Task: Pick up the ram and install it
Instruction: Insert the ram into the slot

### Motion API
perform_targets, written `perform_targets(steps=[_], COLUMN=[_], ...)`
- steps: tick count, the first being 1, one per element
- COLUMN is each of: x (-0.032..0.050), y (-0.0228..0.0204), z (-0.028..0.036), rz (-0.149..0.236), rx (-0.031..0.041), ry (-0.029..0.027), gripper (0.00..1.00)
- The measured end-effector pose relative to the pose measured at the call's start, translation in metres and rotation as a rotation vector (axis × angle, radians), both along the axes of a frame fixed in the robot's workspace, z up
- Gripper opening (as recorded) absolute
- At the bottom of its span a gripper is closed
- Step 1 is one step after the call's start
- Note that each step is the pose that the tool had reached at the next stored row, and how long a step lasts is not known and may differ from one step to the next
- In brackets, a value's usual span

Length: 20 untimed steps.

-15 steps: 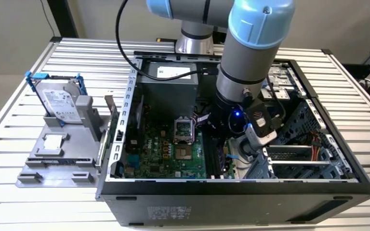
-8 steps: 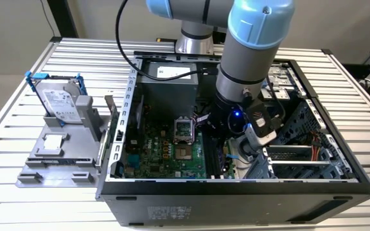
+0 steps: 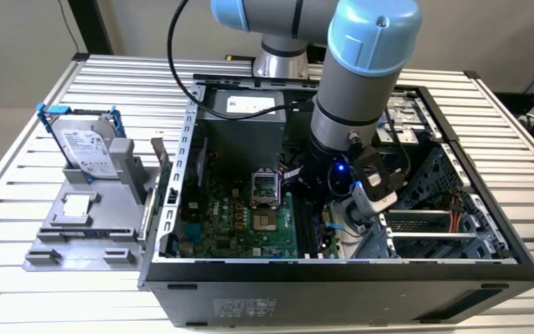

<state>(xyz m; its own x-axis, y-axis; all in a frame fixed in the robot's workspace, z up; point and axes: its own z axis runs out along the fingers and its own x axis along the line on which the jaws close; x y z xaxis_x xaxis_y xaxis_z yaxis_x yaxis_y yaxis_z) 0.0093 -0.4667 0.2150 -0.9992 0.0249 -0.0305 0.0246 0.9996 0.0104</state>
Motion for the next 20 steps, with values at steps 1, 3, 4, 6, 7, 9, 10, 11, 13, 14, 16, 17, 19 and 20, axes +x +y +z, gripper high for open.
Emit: perform_targets(steps=[1, 3, 4, 6, 7, 9, 10, 11, 13, 14, 16, 17, 19, 20], x=[0.0000, 0.0000, 0.0000, 0.0000, 0.0000, 0.0000, 0.0000, 0.0000, 0.0000, 0.0000, -0.0001, -0.0001, -0.0001, -0.0001], y=[0.0000, 0.0000, 0.0000, 0.0000, 0.0000, -0.0001, -0.0001, -0.0001, -0.0001, 0.0003, 0.0003, 0.0004, 0.0003, 0.0003], z=[0.0000, -0.0001, -0.0001, -0.0001, -0.0001, 0.0061, 0.0106, 0.0150, 0.0243, 0.0284, 0.0307, 0.0307, 0.0308, 0.0308], rz=[0.000, 0.000, 0.000, 0.000, 0.000, -0.004, -0.004, -0.004, -0.004, -0.004, -0.004, -0.004, -0.004, -0.004], rx=[0.0000, 0.0000, 0.0001, 0.0002, 0.0000, 0.0001, 0.0001, 0.0000, 0.0000, 0.0000, 0.0006, 0.0010, 0.0015, 0.0016], ry=[0.0000, 0.0000, -0.0001, 0.0000, 0.0000, -0.0001, -0.0001, -0.0001, -0.0001, 0.0000, -0.0002, -0.0001, -0.0001, -0.0001], gripper=[0.00, 0.00, 0.00, 1.00, 1.00, 1.00, 1.00, 1.00, 1.00, 1.00, 1.00, 1.00, 0.00, 0.00])
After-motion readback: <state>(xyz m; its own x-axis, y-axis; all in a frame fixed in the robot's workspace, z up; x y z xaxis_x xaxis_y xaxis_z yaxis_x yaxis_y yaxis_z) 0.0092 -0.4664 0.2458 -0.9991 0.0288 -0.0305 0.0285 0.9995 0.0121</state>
